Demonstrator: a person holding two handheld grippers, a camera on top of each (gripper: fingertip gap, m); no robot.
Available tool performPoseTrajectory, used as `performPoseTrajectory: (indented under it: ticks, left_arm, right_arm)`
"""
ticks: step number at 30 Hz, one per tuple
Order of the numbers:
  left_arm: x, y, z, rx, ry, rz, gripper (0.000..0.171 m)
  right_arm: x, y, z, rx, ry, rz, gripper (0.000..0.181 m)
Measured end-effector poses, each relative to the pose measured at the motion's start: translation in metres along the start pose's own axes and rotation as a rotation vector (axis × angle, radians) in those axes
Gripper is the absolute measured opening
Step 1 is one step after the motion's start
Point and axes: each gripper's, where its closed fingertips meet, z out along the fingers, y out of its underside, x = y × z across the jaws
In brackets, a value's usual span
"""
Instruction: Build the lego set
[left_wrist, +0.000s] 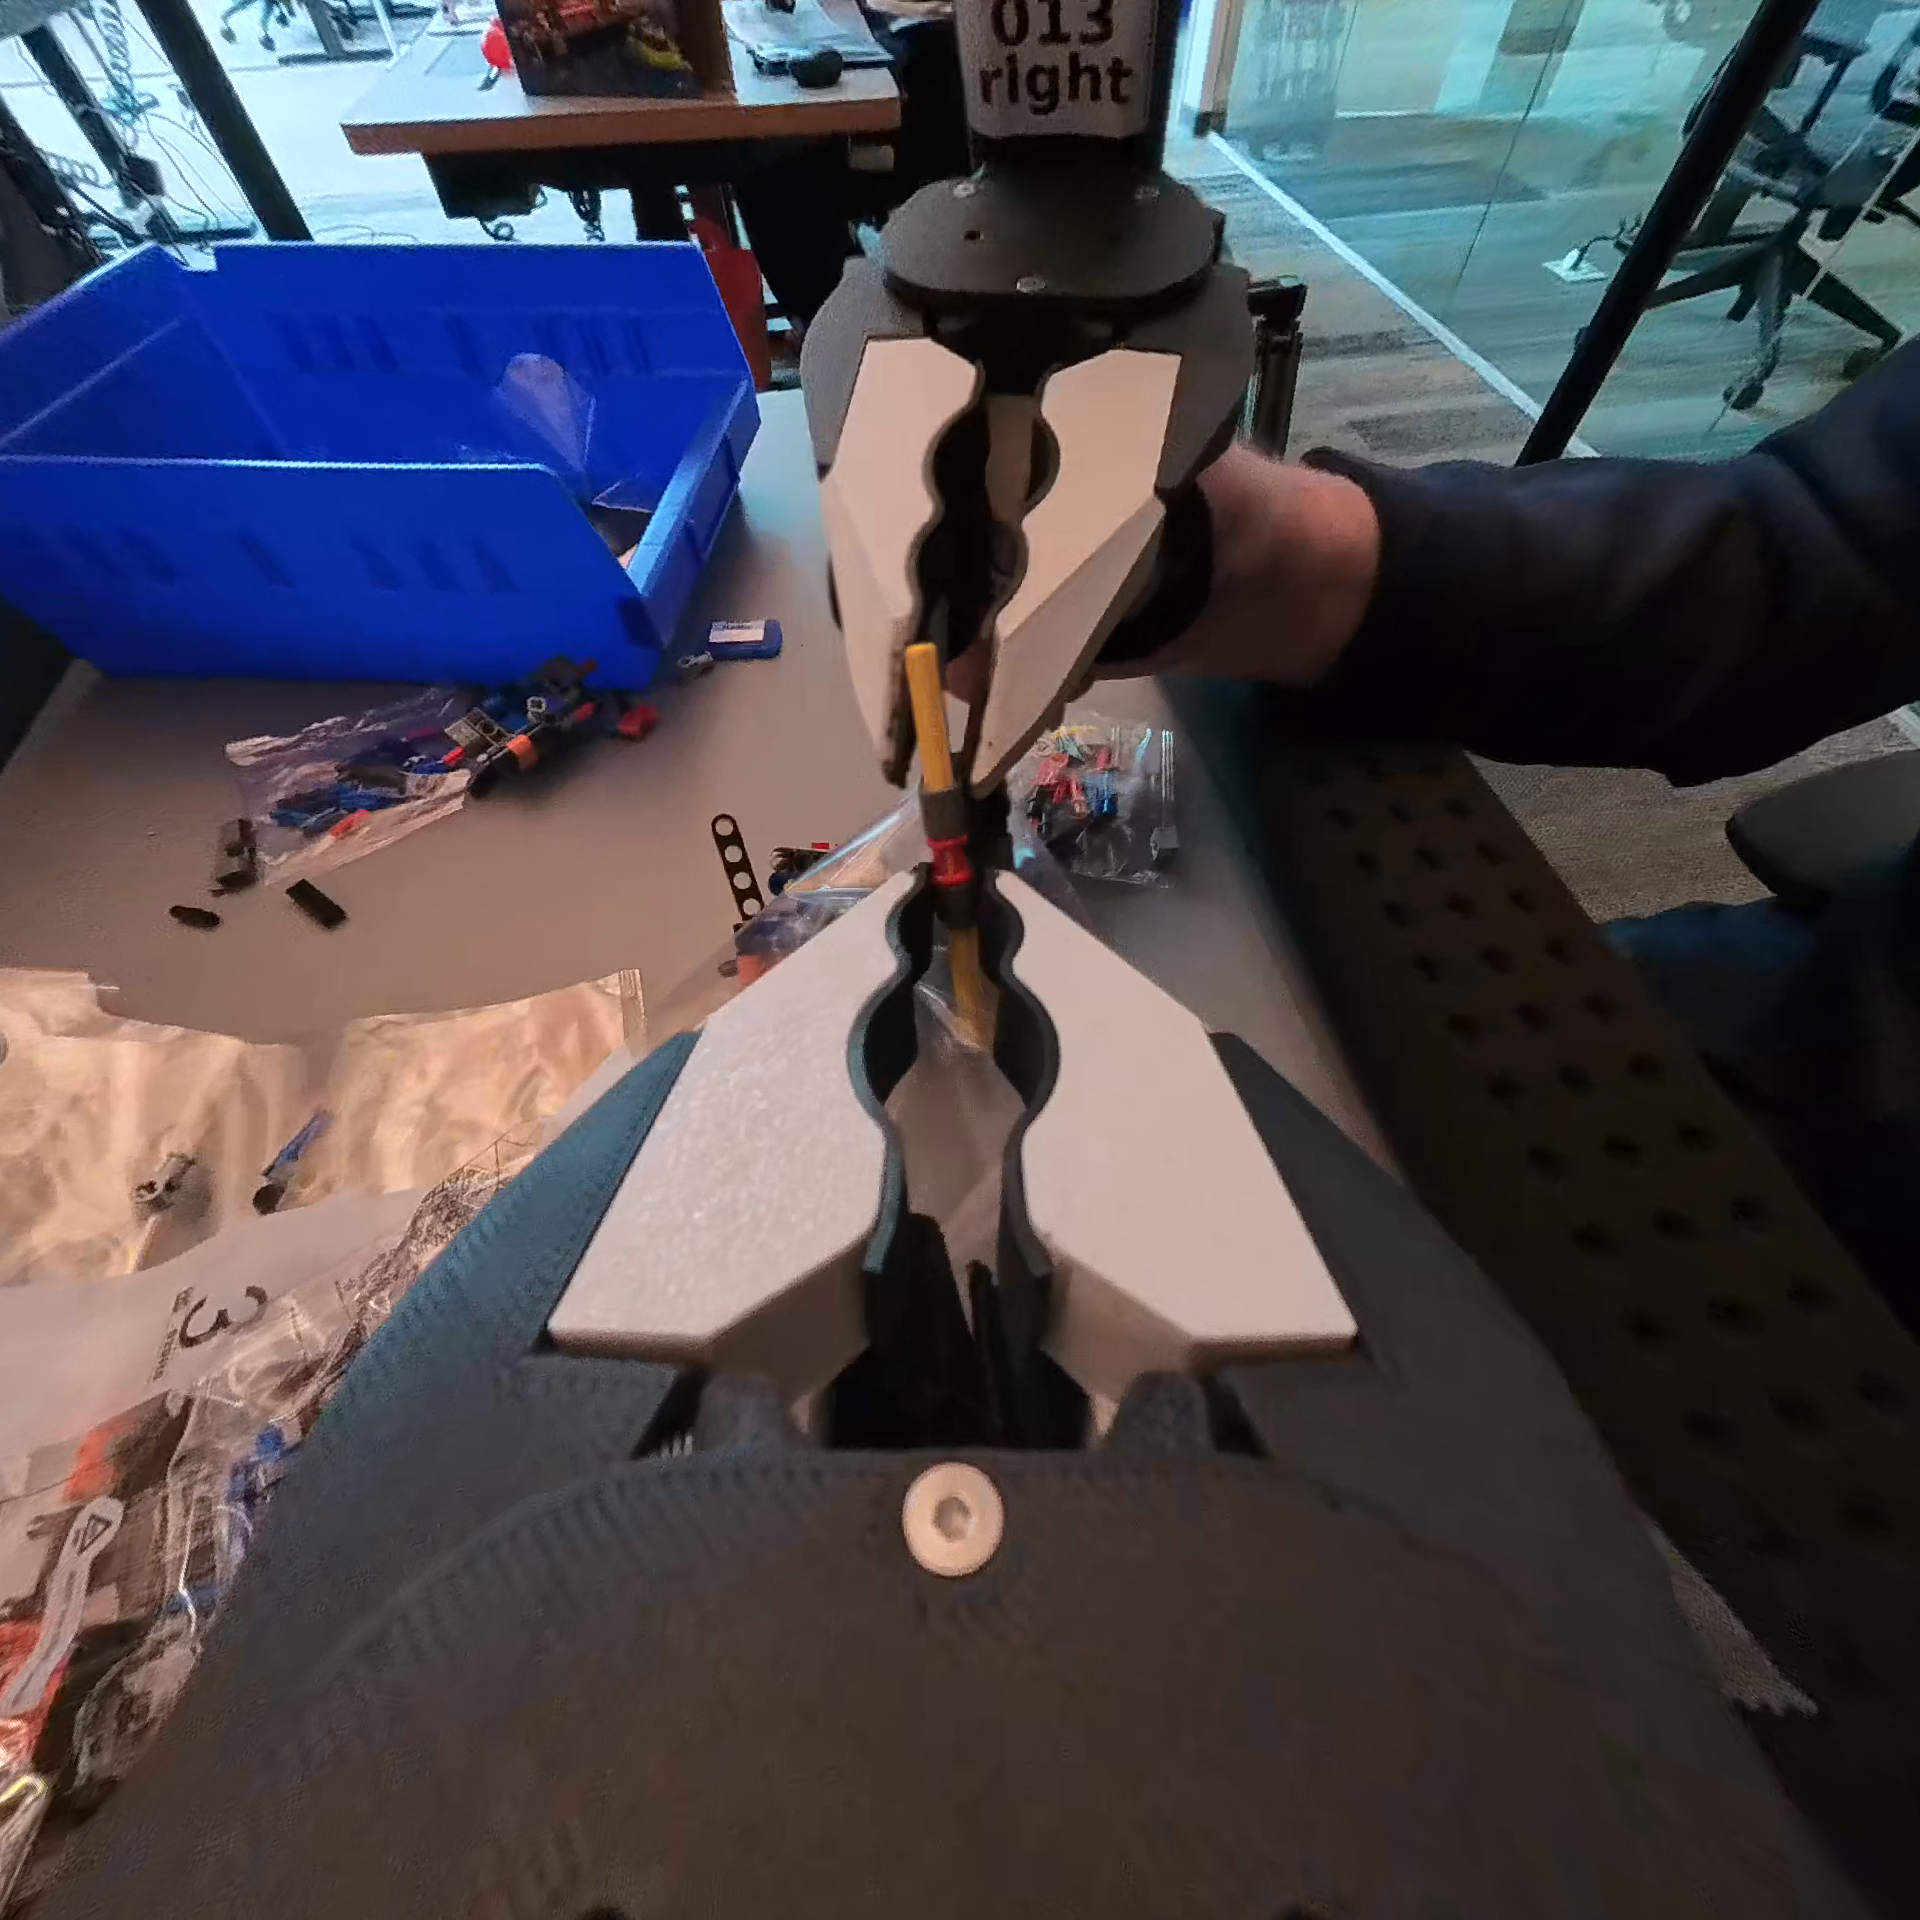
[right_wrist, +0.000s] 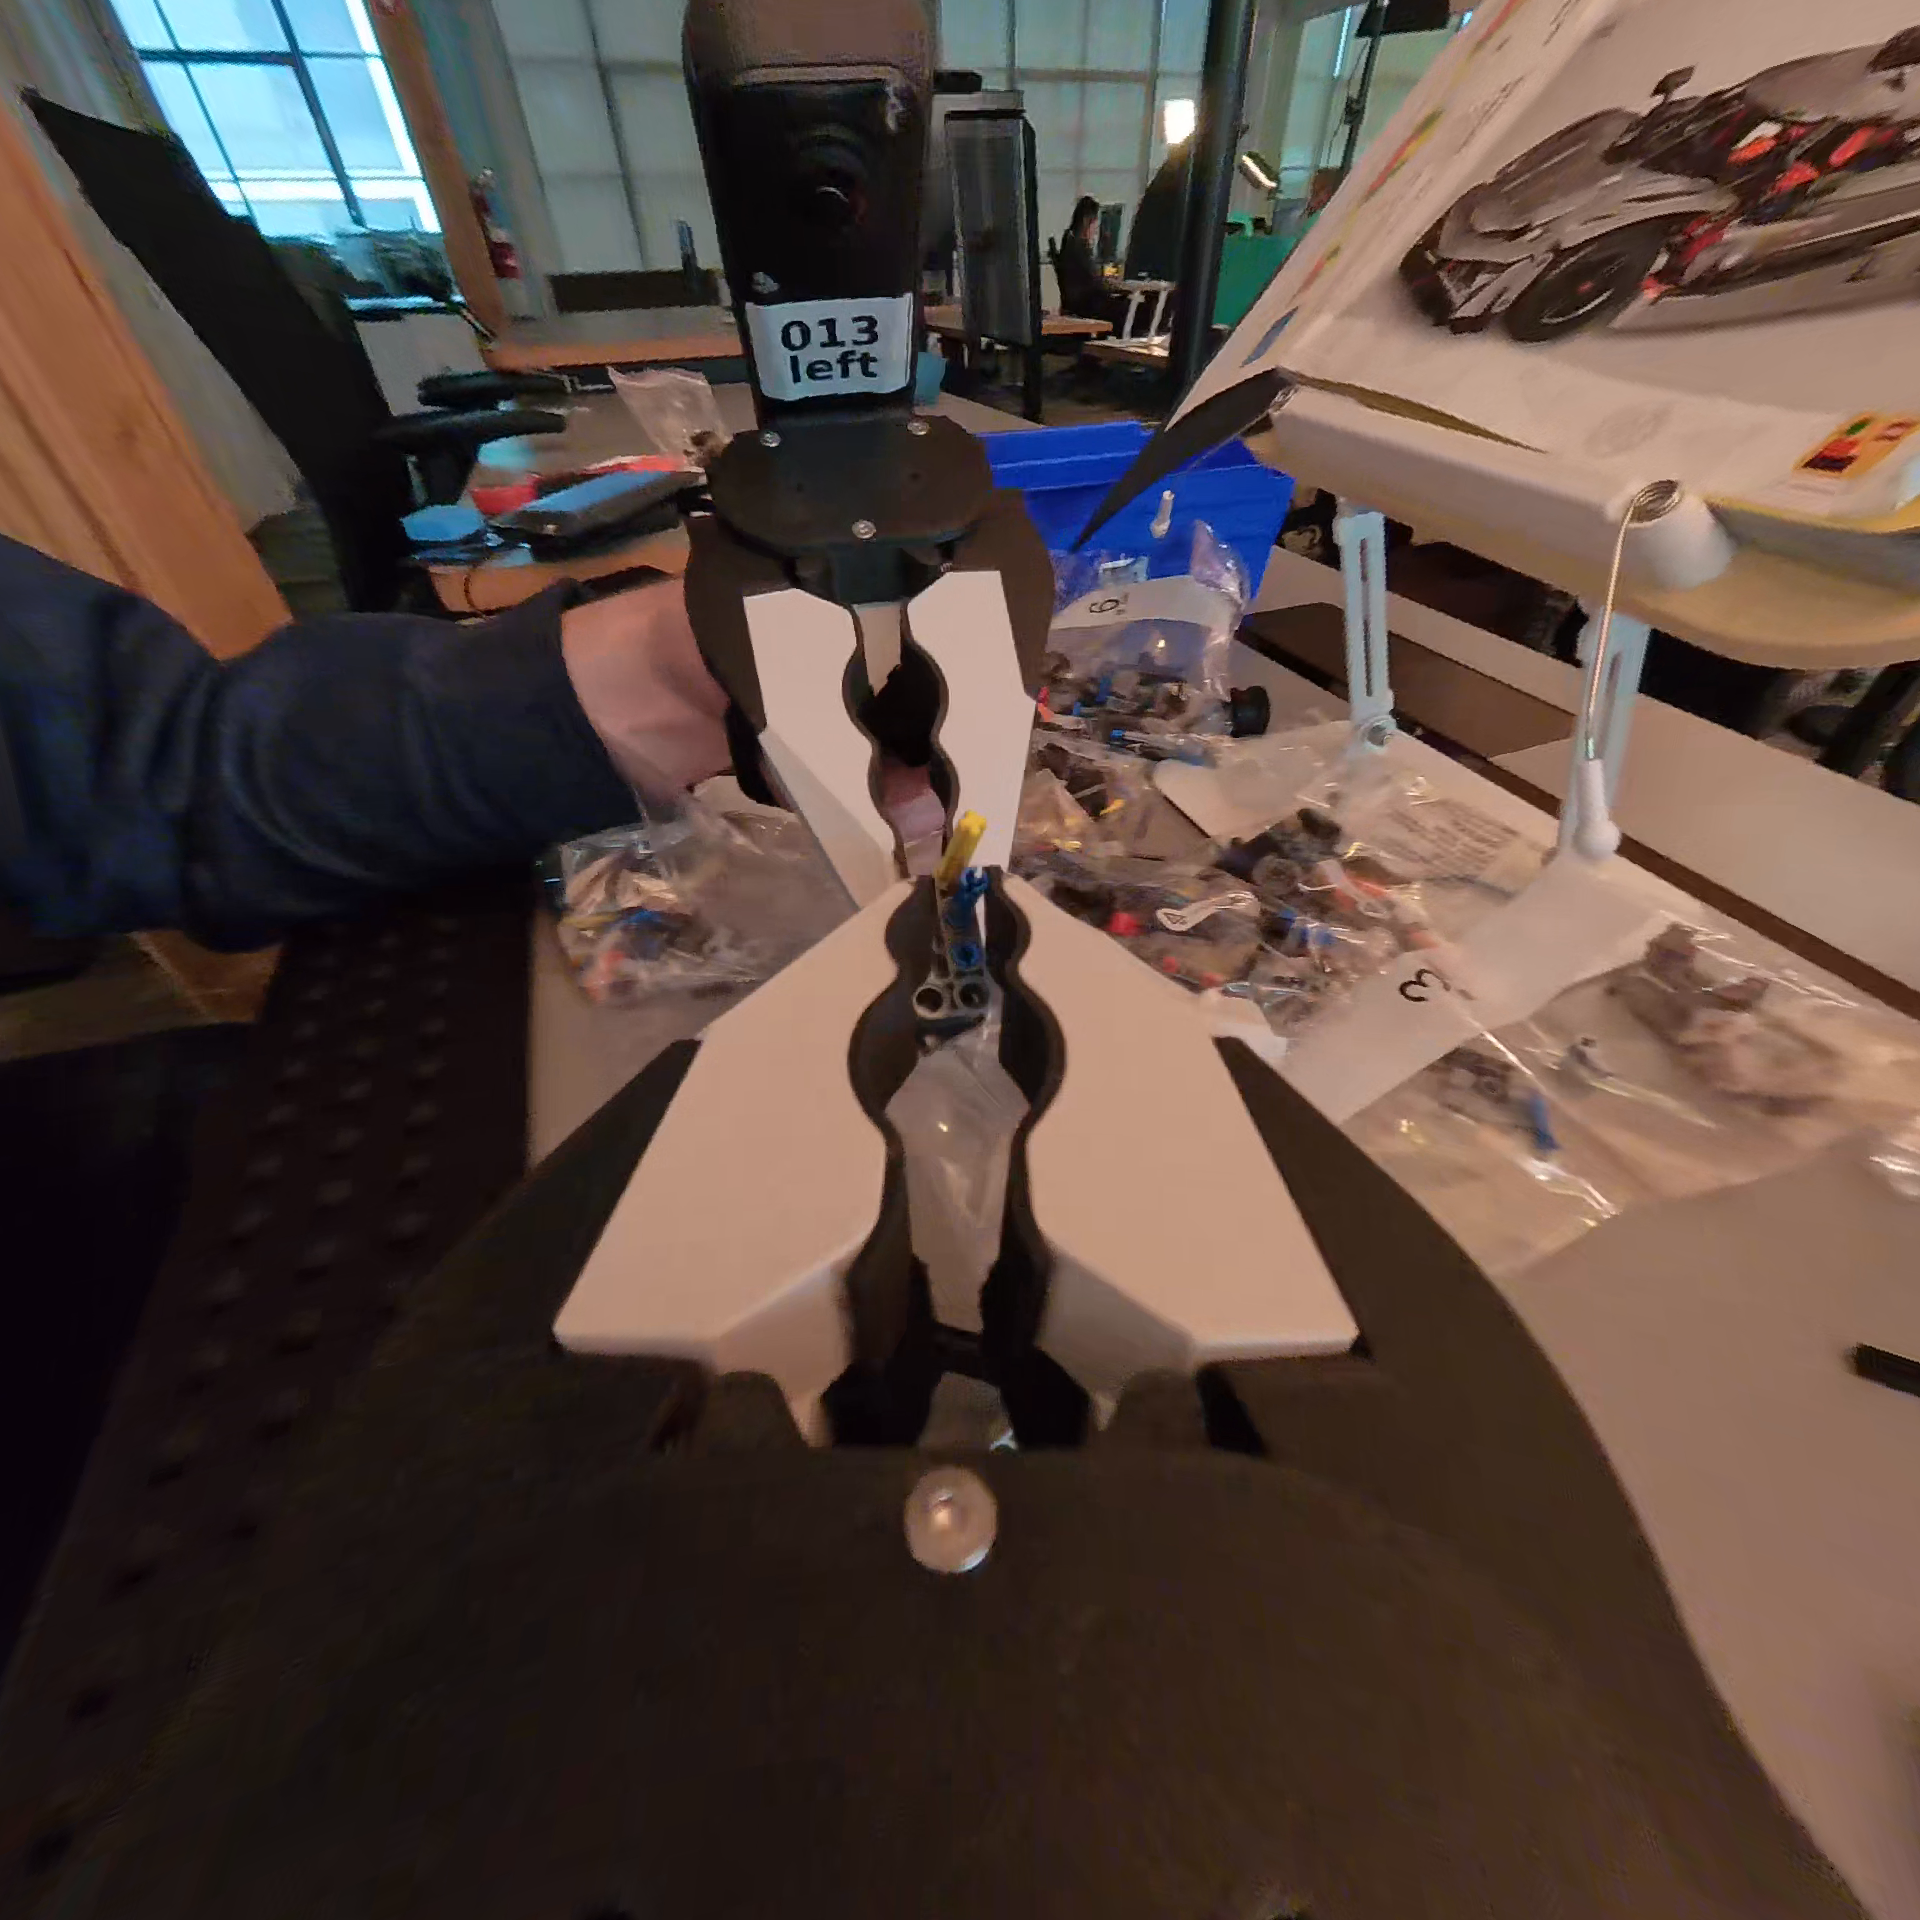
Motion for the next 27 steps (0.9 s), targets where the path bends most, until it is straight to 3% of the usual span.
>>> performPoseTrajectory:
  ticks: [4, 18, 20, 21, 22, 25, 27]
  left_arm:
    - [0.001, -0.009, 0.002, 0.055, 0.003, 0.005, 0.007]
    - [0.003, -0.009, 0.000, -0.018, -0.066, 0.145, 0.007]
    - [-0.012, 0.032, -0.008, -0.229, -0.135, 0.175, 0.007]
    - [-0.016, 0.031, -0.014, -0.180, -0.139, 0.128, 0.007]
    - [-0.010, 0.007, -0.021, -0.043, -0.099, 0.091, 0.006]
    - [0.000, 0.000, -0.023, -0.116, -0.110, 0.167, 0.007]
    - [-0.004, 0.019, -0.019, -0.175, -0.104, 0.135, 0.007]
  right_arm:
    - [-0.006, -0.008, -0.005, 0.048, -0.064, 0.059, 0.002]
    - [-0.008, -0.012, -0.011, 0.044, -0.063, 0.068, 0.001]
    - [0.008, -0.043, -0.049, 0.261, -0.041, 0.135, 0.001]
    - [0.020, -0.050, -0.071, 0.336, -0.006, 0.165, 0.000]
    - [0.022, -0.044, -0.074, 0.303, 0.011, 0.160, 0.001]
    - [0.006, -0.011, -0.034, 0.077, -0.042, 0.115, 0.001]
    - [-0.001, -0.003, -0.022, 0.010, -0.070, 0.068, 0.001]
